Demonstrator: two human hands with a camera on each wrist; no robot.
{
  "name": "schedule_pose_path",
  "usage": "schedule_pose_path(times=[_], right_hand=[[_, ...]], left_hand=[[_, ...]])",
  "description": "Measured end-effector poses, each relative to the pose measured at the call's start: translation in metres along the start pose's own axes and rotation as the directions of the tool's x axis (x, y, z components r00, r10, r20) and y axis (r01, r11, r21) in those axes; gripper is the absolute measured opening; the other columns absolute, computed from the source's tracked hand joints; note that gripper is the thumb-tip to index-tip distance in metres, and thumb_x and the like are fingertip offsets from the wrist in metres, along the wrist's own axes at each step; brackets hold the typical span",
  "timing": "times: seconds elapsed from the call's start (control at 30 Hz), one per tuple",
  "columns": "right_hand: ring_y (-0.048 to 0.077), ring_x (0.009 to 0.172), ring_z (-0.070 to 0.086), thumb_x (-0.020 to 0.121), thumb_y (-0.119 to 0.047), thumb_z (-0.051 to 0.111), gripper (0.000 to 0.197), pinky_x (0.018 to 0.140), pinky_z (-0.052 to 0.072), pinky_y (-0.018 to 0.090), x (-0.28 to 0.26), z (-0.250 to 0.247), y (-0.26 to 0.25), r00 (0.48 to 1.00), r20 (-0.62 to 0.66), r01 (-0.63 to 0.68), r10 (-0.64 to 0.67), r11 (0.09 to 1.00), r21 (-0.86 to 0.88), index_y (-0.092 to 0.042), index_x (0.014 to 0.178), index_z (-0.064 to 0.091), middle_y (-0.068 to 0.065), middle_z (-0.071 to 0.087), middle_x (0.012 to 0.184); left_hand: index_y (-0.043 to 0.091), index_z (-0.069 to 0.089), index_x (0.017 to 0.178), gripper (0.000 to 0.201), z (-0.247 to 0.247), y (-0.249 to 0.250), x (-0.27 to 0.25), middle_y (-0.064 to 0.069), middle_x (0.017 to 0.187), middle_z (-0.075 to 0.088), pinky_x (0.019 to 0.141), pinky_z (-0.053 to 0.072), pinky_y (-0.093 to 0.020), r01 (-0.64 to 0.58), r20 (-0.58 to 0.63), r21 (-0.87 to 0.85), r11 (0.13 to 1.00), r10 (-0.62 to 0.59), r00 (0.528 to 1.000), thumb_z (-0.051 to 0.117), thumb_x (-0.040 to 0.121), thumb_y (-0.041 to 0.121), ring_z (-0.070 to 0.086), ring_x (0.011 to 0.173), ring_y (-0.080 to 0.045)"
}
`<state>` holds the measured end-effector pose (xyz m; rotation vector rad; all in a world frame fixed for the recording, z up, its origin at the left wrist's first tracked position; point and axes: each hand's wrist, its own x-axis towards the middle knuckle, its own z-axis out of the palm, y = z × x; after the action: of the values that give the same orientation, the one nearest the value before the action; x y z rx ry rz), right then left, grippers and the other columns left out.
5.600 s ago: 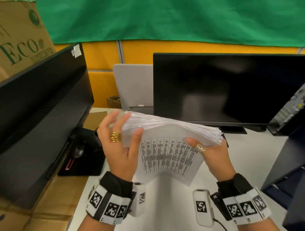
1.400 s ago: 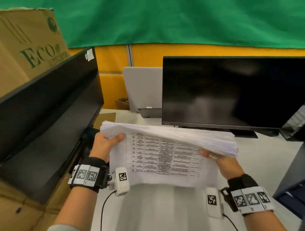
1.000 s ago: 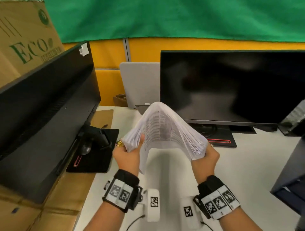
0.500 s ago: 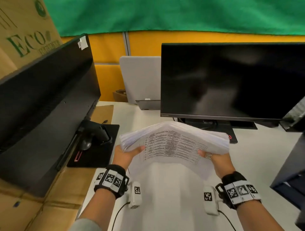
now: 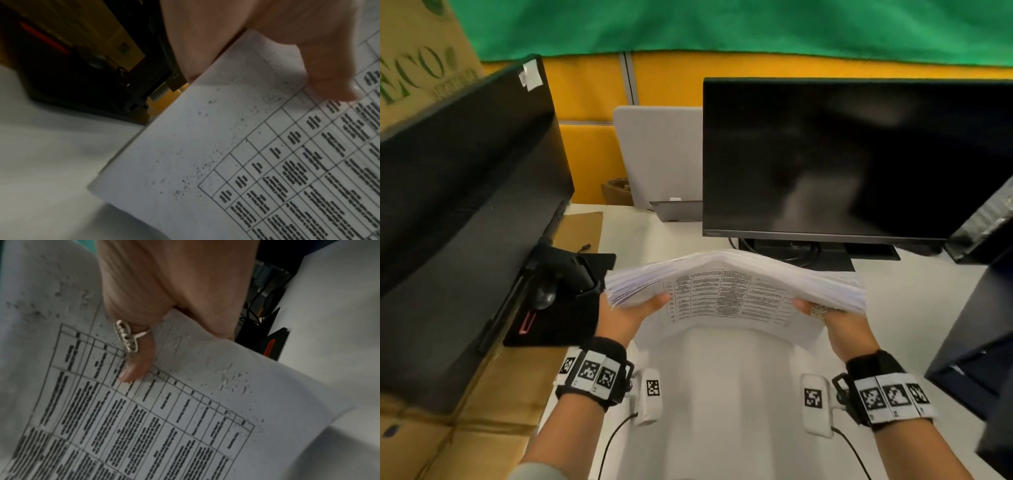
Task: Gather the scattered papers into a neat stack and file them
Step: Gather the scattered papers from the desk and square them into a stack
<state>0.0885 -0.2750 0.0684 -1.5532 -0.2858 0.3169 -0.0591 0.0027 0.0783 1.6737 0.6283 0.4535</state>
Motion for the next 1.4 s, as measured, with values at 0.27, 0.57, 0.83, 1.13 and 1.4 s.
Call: schedule_pose_path(times=[0.27, 0.57, 0.83, 1.13, 1.4], right_hand=[[0.021, 0.099, 0.065, 0.062, 0.009, 0.075, 0.049, 0.084, 0.052, 0.039, 0.001, 0.016, 0.025, 0.995, -0.014, -0.094, 0.094, 0.996, 0.006, -0.026, 0.096, 0.068, 0.003, 0.071, 0.105], [0.011, 0.091, 0.068, 0.061, 0.011, 0.075, 0.05, 0.077, 0.055, 0.029, -0.015, 0.012, 0.026, 0.995, -0.05, -0.079, 0.081, 0.996, 0.043, -0.024, 0.095, 0.067, -0.004, 0.074, 0.095], [0.013, 0.08, 0.068, 0.066, 0.013, 0.071, 0.038, 0.067, 0.057, 0.026, -0.008, 0.021, 0.012, 0.99, -0.137, -0.014, 0.02, 0.999, 0.045, -0.023, 0.079, 0.069, -0.006, 0.073, 0.079], [0.01, 0.042, 0.036, 0.075, -0.022, 0.052, 0.038, 0.04, 0.04, 0.029, -0.002, 0.056, -0.07, 0.77, 0.069, 0.53, -0.635, 0.574, -0.624, -0.038, 0.046, 0.034, -0.022, 0.029, 0.046], [0.016, 0.061, 0.067, 0.073, -0.029, 0.053, 0.022, 0.049, 0.051, 0.03, -0.003, 0.06, -0.115, 0.746, 0.163, 0.526, -0.646, 0.421, -0.739, -0.026, 0.075, 0.075, -0.005, 0.073, 0.068]], left_hand=[[0.033, 0.056, 0.086, 0.047, 0.003, -0.024, 0.01, 0.012, 0.091, 0.06, 0.085, 0.045, -0.028, 0.129, -0.054, -0.022, 0.991, -0.13, 0.99, 0.081, 0.063, 0.0, 0.058, 0.094, -0.014], [0.021, 0.059, 0.097, 0.043, 0.0, -0.027, 0.004, 0.006, 0.094, 0.062, 0.086, 0.045, -0.031, 0.155, -0.112, -0.056, 0.986, -0.161, 0.981, 0.079, 0.065, 0.002, 0.058, 0.093, -0.017], [0.03, 0.0, 0.146, 0.135, 0.008, -0.01, 0.019, -0.006, 0.154, 0.007, 0.11, 0.022, -0.035, 0.055, -0.389, -0.01, 0.998, -0.054, 0.92, 0.09, 0.047, 0.007, 0.016, 0.14, -0.019], [0.039, 0.001, 0.144, 0.112, 0.049, 0.107, 0.003, -0.001, 0.156, 0.012, 0.117, 0.018, -0.047, -0.651, 0.257, 0.496, 0.575, 0.619, 0.742, 0.08, 0.065, 0.039, 0.011, 0.144, -0.02], [0.032, 0.07, 0.083, 0.015, 0.038, 0.115, 0.017, 0.025, 0.066, 0.062, 0.064, 0.054, -0.021, -0.599, 0.279, 0.206, 0.774, 0.54, 0.794, 0.064, 0.071, 0.037, 0.064, 0.066, 0.0]])
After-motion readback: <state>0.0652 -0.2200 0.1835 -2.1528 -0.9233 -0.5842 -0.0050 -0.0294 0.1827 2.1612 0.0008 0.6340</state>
